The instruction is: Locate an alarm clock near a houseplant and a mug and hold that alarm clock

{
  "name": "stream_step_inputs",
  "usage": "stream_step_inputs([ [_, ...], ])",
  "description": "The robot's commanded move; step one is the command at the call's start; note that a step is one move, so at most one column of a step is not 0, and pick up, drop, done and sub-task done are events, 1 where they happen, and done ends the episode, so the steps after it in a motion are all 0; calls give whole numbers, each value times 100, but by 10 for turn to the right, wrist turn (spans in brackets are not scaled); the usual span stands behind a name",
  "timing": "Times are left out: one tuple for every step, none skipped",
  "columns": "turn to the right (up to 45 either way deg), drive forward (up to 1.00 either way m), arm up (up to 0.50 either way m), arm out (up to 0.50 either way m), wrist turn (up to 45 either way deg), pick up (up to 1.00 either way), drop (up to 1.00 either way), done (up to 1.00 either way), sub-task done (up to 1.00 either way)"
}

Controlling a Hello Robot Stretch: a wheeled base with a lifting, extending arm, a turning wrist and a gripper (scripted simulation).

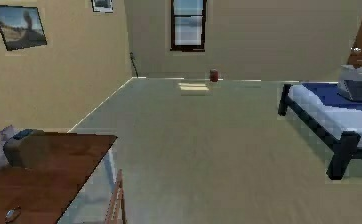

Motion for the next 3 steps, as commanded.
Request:
stream_step_inputs([
  [450,0,0,0,0,0,0,0,0],
  [180,0,0,0,0,0,0,0,0],
  [0,35,0,0,0,0,0,0,0],
])
